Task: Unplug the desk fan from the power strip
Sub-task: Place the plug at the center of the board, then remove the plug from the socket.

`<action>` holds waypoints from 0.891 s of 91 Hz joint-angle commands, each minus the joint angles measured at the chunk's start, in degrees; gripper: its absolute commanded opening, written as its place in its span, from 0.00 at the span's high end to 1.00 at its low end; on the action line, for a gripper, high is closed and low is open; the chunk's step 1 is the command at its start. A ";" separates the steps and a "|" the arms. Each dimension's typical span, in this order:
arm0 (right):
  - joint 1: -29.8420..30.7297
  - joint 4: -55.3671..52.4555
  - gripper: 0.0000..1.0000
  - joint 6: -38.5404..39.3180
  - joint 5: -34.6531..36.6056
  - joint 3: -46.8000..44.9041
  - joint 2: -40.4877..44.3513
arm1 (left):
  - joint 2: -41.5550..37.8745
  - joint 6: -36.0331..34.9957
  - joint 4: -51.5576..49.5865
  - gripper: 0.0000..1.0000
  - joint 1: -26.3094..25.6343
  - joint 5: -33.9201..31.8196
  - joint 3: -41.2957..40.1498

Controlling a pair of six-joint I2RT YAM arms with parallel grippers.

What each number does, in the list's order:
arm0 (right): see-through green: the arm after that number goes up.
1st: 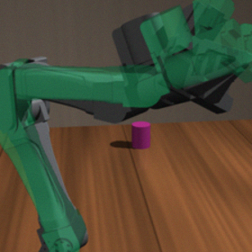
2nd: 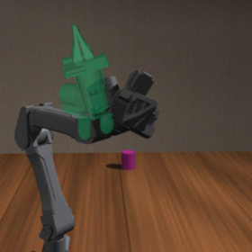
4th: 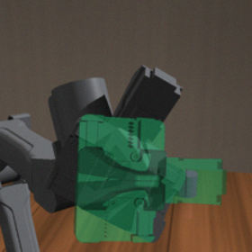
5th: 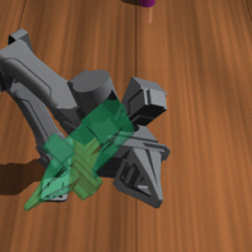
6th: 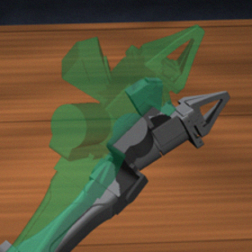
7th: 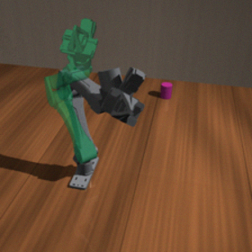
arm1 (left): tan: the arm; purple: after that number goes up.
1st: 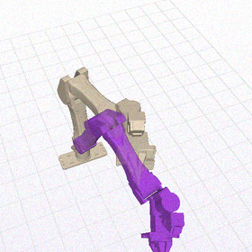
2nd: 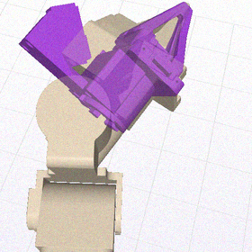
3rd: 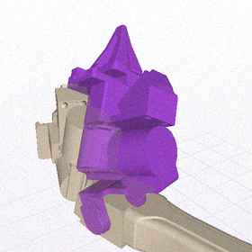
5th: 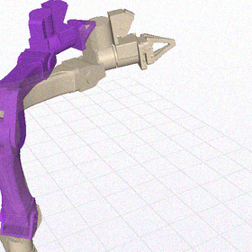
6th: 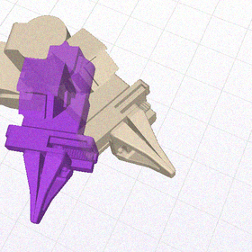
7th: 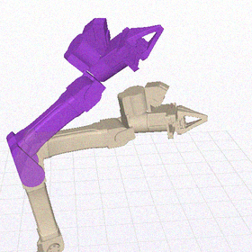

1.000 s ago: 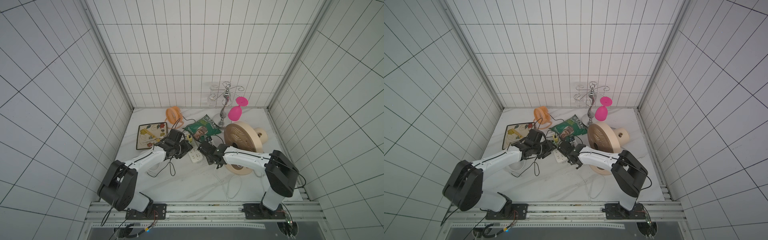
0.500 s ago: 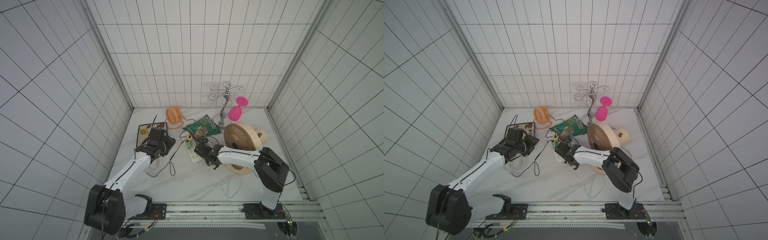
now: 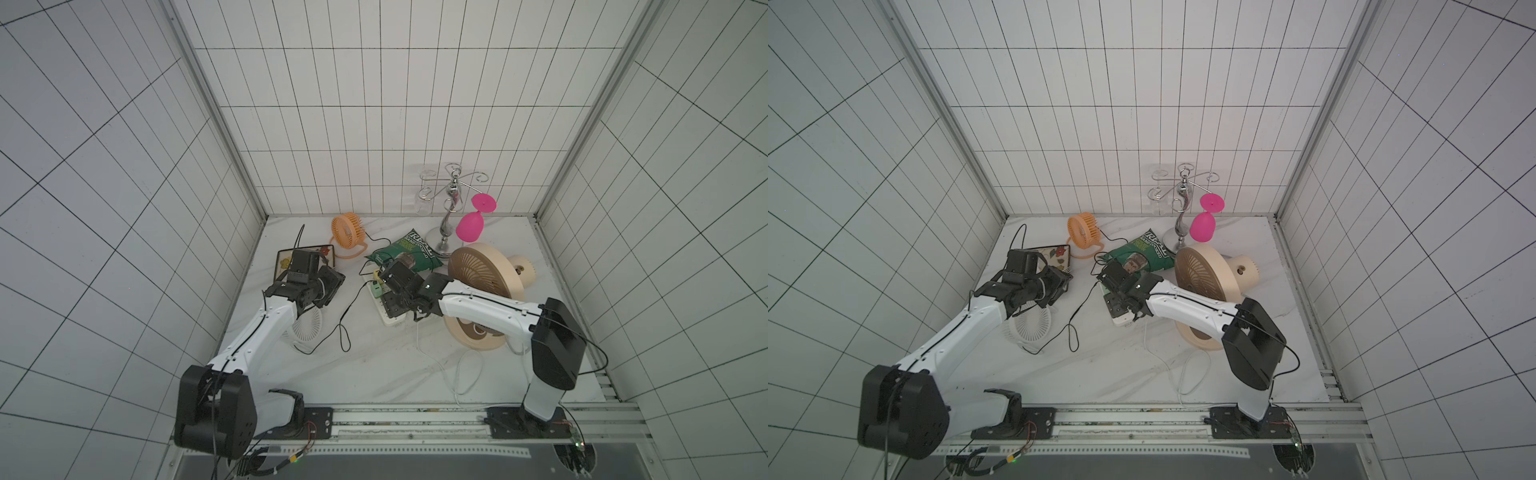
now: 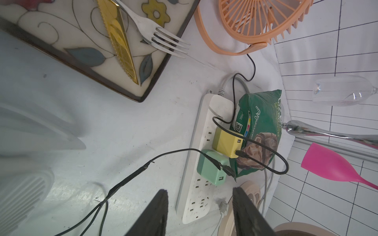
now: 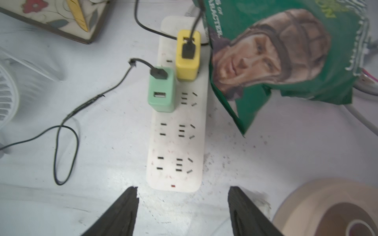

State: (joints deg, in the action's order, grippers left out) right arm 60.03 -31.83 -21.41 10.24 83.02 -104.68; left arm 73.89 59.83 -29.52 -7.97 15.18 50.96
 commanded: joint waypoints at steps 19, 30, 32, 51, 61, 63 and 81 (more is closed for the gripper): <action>-3.36 -1.49 0.34 -0.54 -6.12 9.26 -10.91 | 3.73 -4.21 -0.91 0.47 2.95 3.85 4.14; -4.14 -1.48 0.39 -0.19 -6.87 11.37 -13.40 | 4.43 -4.11 -0.72 0.47 3.19 4.05 4.16; -4.24 -1.48 0.40 -0.10 -6.96 11.72 -13.76 | 4.53 -4.11 -0.67 0.47 3.23 4.06 4.11; -5.01 -1.21 0.46 1.13 -8.74 15.35 -16.91 | 4.95 -4.29 -0.62 0.47 3.75 4.32 3.90; -5.16 -1.21 0.49 1.54 -8.81 16.79 -18.13 | 4.95 -4.46 -0.63 0.47 4.07 4.47 3.85; -5.22 -1.21 0.50 1.61 -8.76 16.92 -18.30 | 4.97 -4.46 -0.63 0.47 4.18 4.48 3.76; -5.27 -0.42 0.58 2.36 -9.25 17.04 -18.97 | 5.12 -4.72 -0.58 0.47 4.44 4.66 3.49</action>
State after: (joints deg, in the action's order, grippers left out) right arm 55.46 -32.60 -20.08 1.15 98.89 -122.26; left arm 78.63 56.29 -30.68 -3.92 19.40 54.02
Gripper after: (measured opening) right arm 0.422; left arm 0.527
